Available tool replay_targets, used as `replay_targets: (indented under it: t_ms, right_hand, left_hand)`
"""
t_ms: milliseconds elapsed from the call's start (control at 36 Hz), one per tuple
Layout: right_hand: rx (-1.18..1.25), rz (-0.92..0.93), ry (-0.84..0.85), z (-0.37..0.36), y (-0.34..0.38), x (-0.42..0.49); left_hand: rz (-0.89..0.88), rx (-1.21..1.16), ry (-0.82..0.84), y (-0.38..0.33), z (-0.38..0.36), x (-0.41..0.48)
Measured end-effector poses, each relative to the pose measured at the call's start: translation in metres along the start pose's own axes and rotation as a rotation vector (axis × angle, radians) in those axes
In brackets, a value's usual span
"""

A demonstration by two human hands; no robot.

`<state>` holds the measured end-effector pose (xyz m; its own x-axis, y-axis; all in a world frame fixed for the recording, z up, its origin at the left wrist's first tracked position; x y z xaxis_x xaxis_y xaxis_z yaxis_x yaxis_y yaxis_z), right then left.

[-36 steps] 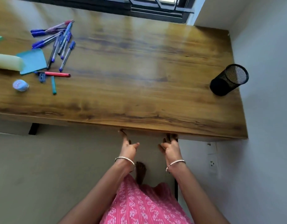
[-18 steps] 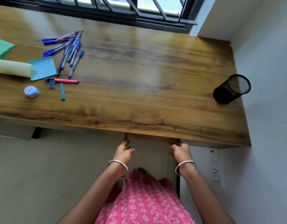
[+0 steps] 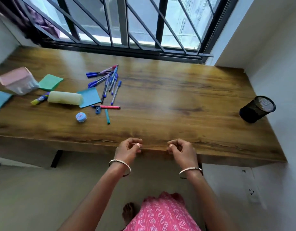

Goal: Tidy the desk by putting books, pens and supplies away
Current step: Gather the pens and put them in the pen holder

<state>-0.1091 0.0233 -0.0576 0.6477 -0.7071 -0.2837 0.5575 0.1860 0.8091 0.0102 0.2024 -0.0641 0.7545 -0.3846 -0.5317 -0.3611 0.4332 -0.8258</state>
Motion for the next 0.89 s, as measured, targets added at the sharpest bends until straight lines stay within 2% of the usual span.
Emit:
replay_targets:
  t_ms: [139,333,611,722,806,889]
  right_hand:
    - [-0.055,0.134,0.036,-0.051,0.043,0.005]
    - [-0.21,0.263,0.04,-0.097,0.094,0.036]
    - [-0.498,0.509,0.2,-0.183,0.152,0.1]
    - [-0.573,0.641,0.248,-0.213,0.171,0.13]
    - [-0.613,0.725,0.24,-0.225,0.177,0.142]
    - [-0.659,0.757,0.258,-0.23,0.179,0.155]
  left_hand:
    - [-0.033,0.032,-0.145,-0.001,0.062,0.02]
    - [0.014,0.085,-0.332,0.004,0.118,0.058]
    - [-0.041,0.168,-0.482,-0.033,0.137,0.111]
    - [-0.105,0.292,-0.599,-0.06,0.151,0.132]
    - [-0.17,0.343,-0.612,-0.082,0.157,0.149]
    - [-0.163,0.417,-0.617,-0.101,0.162,0.174]
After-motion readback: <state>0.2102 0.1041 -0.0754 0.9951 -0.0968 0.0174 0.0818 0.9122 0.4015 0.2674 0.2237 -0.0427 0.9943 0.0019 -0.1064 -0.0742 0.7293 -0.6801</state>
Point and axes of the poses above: each hand's wrist, its own x-axis towards the middle knuckle, its own z-axis out of the back of the hand, y = z × x, the point moved 3 cm from there along x, towards the middle knuckle, and after that the axes turned 2 degrees about z, right-handed, at the moved point
